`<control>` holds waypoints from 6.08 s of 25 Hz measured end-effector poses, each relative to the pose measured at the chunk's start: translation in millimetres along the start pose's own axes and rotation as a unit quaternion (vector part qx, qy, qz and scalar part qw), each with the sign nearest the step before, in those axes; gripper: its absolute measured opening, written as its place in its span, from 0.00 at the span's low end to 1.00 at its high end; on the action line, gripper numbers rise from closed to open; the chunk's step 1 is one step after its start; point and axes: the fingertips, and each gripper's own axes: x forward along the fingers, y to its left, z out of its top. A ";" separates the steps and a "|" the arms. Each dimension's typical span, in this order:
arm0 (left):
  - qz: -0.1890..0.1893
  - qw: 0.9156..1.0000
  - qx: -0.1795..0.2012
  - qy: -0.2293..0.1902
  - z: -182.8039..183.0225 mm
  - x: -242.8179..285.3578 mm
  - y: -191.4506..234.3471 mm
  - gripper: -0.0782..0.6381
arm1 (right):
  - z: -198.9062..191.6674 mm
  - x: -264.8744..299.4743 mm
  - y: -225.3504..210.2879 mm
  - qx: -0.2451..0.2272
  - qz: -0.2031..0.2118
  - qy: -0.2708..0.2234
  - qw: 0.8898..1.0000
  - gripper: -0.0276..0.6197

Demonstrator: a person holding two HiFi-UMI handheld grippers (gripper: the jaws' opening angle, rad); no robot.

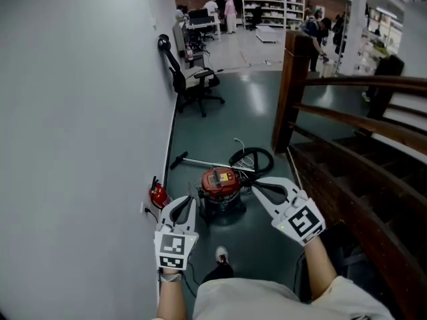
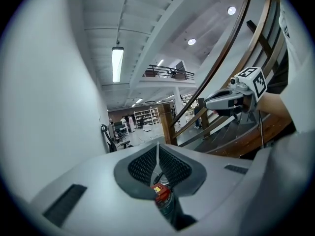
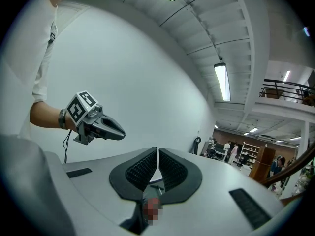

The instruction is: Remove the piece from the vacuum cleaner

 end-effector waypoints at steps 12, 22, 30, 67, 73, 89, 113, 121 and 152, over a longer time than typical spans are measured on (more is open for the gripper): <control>0.001 1.000 -0.007 0.018 -6.1 47.9 48.8 0.12 | -8.8 60.5 -21.9 0.007 0.011 0.017 1.000 0.09; -0.009 1.000 -0.017 0.024 -16.8 75.6 75.0 0.11 | -23.7 96.7 -32.3 0.009 0.020 0.038 0.999 0.09; -0.030 0.999 -0.016 0.022 -27.1 101.1 96.5 0.11 | -32.6 135.6 -40.3 0.010 0.025 0.049 0.998 0.09; -0.038 0.995 -0.028 0.093 -99.9 213.0 163.6 0.11 | -116.2 270.0 -90.8 0.052 0.085 0.089 0.991 0.09; -0.026 0.992 -0.043 0.112 -125.8 243.9 174.0 0.11 | -150.7 301.7 -109.1 0.067 0.101 0.097 0.988 0.09; 0.023 0.976 -0.098 0.194 -268.7 329.8 203.0 0.11 | -316.0 386.1 -114.2 0.129 0.157 0.168 0.965 0.09; 0.025 0.944 -0.190 0.270 -457.8 382.5 183.9 0.16 | -507.2 433.3 -69.0 0.285 0.136 0.228 0.921 0.09; 0.014 0.932 -0.210 0.295 -518.0 389.6 162.5 0.18 | -555.5 441.9 -53.7 0.305 0.143 0.241 0.910 0.09; 0.058 0.872 -0.286 0.392 -678.4 400.8 118.9 0.27 | -713.9 454.8 4.6 0.406 0.149 0.328 0.840 0.28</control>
